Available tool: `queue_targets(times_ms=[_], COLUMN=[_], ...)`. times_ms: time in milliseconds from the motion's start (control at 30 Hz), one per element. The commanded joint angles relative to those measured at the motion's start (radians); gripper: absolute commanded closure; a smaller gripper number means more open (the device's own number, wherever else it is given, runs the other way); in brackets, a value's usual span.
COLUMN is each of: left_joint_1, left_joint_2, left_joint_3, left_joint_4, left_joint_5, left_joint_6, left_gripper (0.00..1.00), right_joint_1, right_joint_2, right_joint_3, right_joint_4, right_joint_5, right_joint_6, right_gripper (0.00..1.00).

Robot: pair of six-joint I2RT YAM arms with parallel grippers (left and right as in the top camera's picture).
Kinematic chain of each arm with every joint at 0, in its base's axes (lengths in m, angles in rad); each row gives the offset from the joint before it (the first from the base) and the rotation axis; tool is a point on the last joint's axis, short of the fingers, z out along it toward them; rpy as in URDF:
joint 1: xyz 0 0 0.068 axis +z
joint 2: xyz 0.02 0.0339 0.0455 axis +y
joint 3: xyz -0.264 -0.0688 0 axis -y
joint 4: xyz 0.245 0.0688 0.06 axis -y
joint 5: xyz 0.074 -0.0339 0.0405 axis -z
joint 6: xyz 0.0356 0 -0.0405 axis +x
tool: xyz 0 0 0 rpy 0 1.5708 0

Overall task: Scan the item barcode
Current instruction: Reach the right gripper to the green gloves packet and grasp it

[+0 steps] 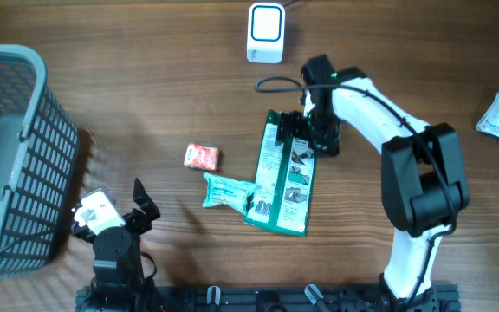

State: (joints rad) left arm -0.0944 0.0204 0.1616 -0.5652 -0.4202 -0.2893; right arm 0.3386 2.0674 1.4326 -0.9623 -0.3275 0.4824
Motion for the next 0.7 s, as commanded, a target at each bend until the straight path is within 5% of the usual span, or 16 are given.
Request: queue_targets(times_ms=[0,267,333,400,467,667], left_joint_1=[-0.004,-0.004,-0.004,-0.004,-0.004,-0.004], left_joint_2=[-0.005,-0.005,-0.005,-0.005,-0.005,-0.005], left_joint_3=[-0.007,-0.007,-0.007,-0.007,-0.007,-0.007], left_joint_4=[0.004,0.004,0.004,0.004,0.004,0.004], left_joint_5=[0.009,0.009,0.009,0.009,0.009,0.009], left_joint_6=[0.021,0.021,0.021,0.021,0.021,0.021], left_gripper=[0.0,0.0,0.0,0.0,0.0,0.0], right_joint_1=[0.04,0.116,0.116,0.116,0.116,0.109], right_joint_2=[0.02,0.068,0.102,0.157,0.188,0.179], right_joint_3=[-0.072,-0.285,-0.293,-0.294,-0.294,-0.182], right_joint_4=[0.04,0.194,0.188,0.181,0.18,0.094], right_joint_5=[0.071,0.197,0.197,0.189,0.184,0.132], right_joint_6=[0.023,0.095,0.096,0.096,0.097,0.067], right_gripper=[0.0,0.02,0.2,0.66,0.96,0.96])
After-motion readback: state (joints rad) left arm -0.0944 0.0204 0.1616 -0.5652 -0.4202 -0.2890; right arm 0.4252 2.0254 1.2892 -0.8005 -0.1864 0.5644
